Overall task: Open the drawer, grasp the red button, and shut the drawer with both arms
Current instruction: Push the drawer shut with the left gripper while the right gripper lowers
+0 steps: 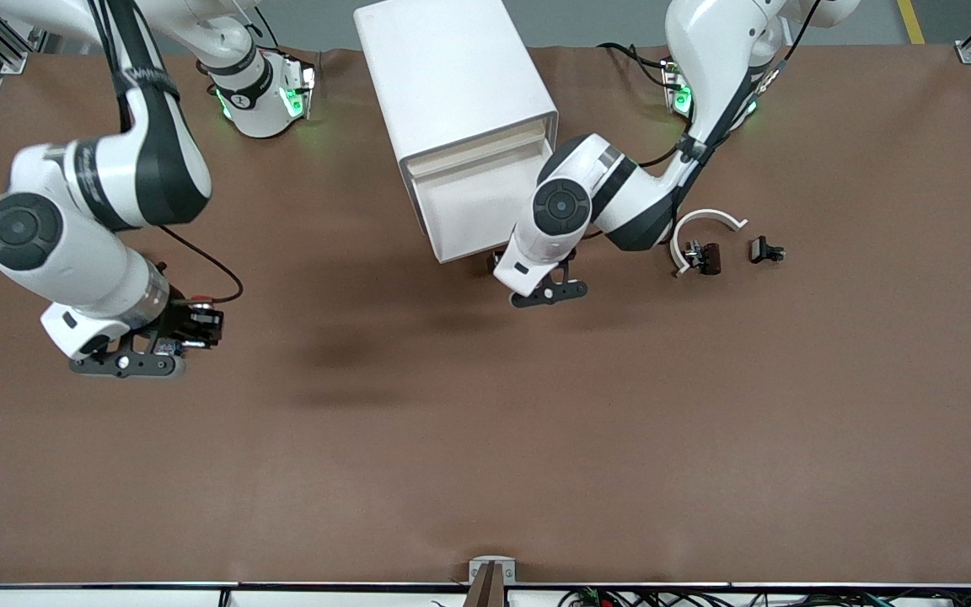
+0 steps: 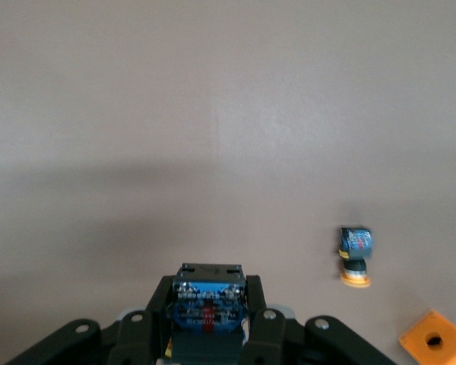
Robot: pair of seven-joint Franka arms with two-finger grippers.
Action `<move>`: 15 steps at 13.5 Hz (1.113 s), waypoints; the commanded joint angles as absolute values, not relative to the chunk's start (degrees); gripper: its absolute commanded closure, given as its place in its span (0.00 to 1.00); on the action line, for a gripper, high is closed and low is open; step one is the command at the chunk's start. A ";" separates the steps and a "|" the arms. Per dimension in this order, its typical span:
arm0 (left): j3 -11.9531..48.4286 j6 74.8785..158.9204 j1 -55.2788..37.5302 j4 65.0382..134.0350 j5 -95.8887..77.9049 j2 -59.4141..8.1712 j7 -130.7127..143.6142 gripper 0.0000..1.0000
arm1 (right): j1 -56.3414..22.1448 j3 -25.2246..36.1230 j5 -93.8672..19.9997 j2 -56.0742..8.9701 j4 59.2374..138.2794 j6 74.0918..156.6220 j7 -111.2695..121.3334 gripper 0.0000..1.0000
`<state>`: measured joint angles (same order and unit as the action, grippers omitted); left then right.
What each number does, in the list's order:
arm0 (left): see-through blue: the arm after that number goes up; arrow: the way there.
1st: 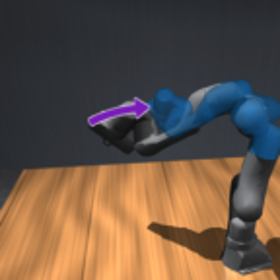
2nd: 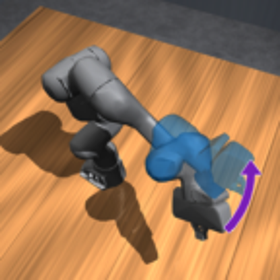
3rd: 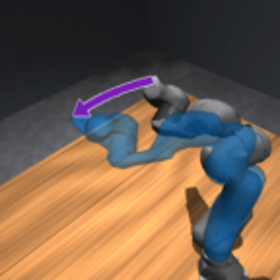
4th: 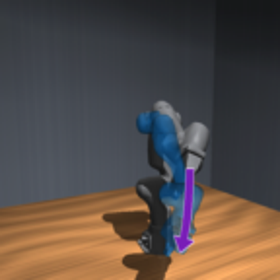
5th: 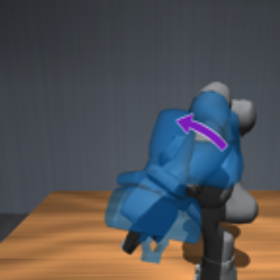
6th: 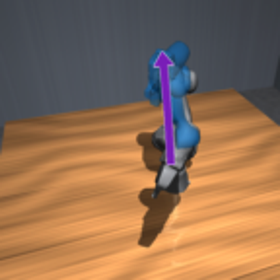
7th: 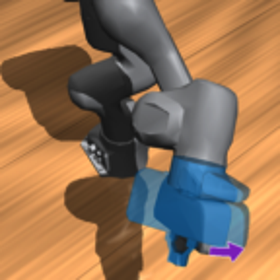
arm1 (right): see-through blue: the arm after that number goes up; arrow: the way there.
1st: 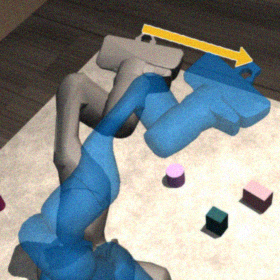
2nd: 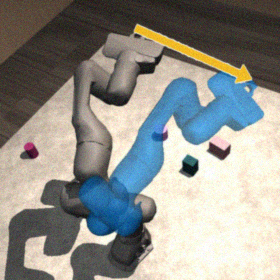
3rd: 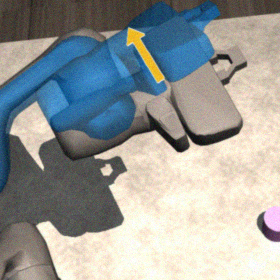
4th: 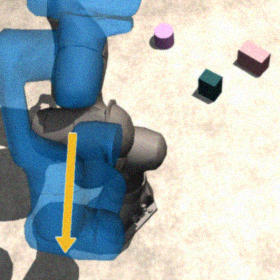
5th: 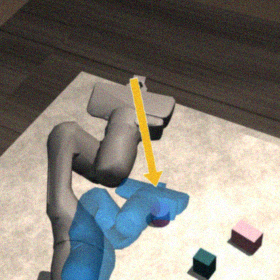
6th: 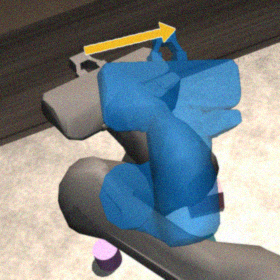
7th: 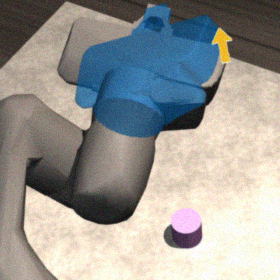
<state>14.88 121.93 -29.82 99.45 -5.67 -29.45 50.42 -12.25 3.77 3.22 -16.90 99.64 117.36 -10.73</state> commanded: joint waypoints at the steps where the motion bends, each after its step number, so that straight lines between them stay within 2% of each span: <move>1: 17.05 122.61 -29.09 102.39 -8.34 -26.98 51.24 0.00 | -9.76 2.72 4.57 -17.22 108.69 129.33 -9.58 1.00; 3: 18.63 122.26 -29.70 102.48 -10.54 -27.16 52.02 0.00 | -7.83 2.72 4.57 -18.71 115.02 139.87 -8.01 1.00; 5: 20.99 122.26 -29.88 102.83 -10.63 -27.42 54.04 0.00 | -4.94 2.72 4.57 -20.29 118.03 145.79 -4.76 1.00; 10: 25.39 121.99 -29.88 103.97 -11.33 -27.69 56.51 0.00 | -1.15 2.55 4.39 -21.18 123.03 150.71 0.25 1.00; 15: 26.81 121.99 -29.97 103.98 -14.58 -28.47 56.69 0.00 | -0.18 2.37 3.69 -22.94 125.85 156.17 0.53 1.00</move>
<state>26.10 121.88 -30.10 103.64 -12.51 -28.73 56.31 -1.95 3.65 3.49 -22.80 123.88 153.53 0.11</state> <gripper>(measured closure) 0.000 0.586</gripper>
